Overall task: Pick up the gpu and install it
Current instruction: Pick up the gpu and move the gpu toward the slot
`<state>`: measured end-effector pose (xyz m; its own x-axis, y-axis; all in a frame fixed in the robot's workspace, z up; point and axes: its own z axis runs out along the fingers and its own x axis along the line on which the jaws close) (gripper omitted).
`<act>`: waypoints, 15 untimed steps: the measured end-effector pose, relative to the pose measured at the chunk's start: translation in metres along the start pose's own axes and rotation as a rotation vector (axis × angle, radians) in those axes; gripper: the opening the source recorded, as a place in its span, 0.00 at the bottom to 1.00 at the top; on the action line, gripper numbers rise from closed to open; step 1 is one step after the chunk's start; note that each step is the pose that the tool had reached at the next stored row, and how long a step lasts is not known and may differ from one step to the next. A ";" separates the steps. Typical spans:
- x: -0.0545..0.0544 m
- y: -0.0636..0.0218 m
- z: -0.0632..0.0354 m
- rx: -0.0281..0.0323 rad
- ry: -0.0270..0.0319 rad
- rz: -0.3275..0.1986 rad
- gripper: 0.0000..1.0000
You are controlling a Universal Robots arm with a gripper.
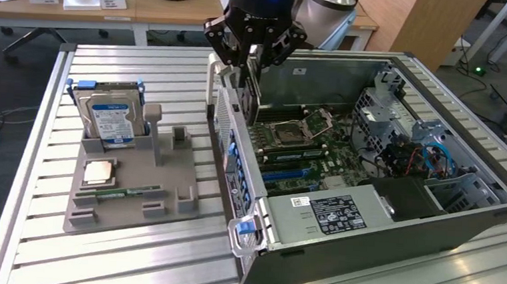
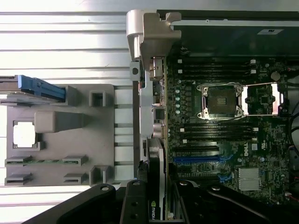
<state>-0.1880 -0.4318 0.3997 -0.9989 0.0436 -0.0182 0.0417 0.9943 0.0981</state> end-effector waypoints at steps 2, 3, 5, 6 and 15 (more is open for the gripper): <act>-0.005 0.0002 0.0001 0.0003 0.0041 0.000 0.27; -0.008 0.0003 0.0002 0.0002 0.0063 0.001 0.27; -0.014 0.0006 0.0003 0.0004 0.0102 0.001 0.27; -0.017 0.0007 0.0004 0.0005 0.0120 0.001 0.27; -0.046 0.0031 0.0012 0.0009 0.0229 0.002 0.27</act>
<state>-0.1423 -0.4306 0.3996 -0.9990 0.0435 0.0048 0.0438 0.9943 0.0972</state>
